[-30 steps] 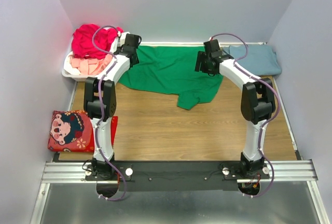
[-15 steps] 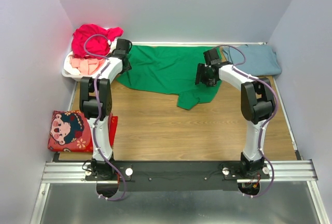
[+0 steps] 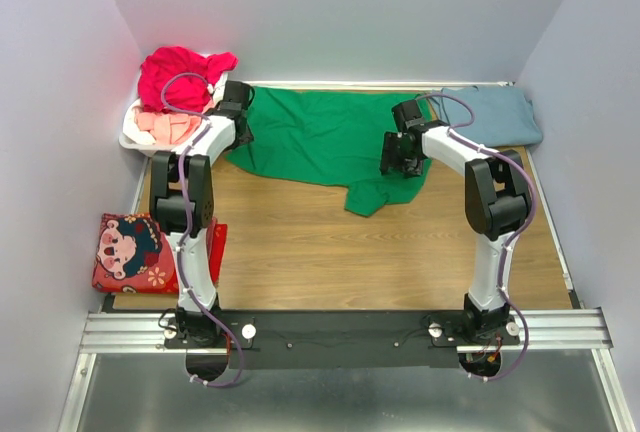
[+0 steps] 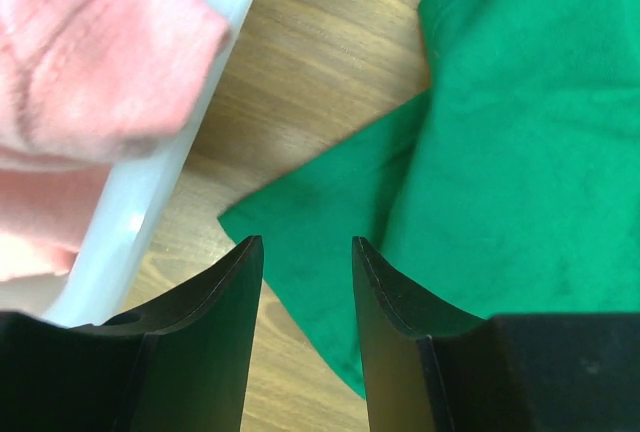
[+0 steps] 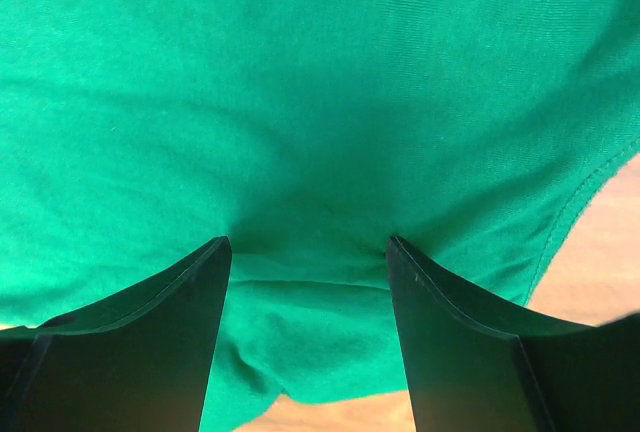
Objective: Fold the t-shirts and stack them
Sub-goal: Flatten the tshirt out
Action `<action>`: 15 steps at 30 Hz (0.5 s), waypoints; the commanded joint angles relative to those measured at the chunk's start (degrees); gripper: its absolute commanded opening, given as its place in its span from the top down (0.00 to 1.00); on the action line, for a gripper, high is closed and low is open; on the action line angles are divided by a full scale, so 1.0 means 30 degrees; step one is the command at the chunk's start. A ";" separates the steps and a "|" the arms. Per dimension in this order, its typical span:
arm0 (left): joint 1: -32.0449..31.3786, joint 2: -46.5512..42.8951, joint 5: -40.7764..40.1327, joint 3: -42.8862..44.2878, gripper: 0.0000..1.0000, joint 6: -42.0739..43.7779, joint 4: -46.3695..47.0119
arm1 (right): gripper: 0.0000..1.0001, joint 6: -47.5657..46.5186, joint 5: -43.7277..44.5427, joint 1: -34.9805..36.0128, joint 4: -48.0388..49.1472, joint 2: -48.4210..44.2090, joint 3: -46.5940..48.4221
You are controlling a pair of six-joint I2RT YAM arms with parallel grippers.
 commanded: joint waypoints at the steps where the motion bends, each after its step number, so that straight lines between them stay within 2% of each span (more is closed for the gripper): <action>1: 0.0042 -0.1158 -0.0132 -0.0150 0.51 0.0017 -0.0271 | 0.28 0.0763 0.2202 -0.0037 -0.4270 0.0445 -0.0073; 10: 0.0042 -0.2094 0.0745 -0.1349 0.51 -0.0334 -0.0946 | 0.28 0.0971 0.3350 -0.1180 -0.5504 -0.0317 -0.0894; 15: 0.0013 -0.3441 0.1537 -0.3311 0.52 -0.0569 -0.1151 | 0.28 0.1176 0.2941 -0.1180 -0.5446 0.0005 -0.0367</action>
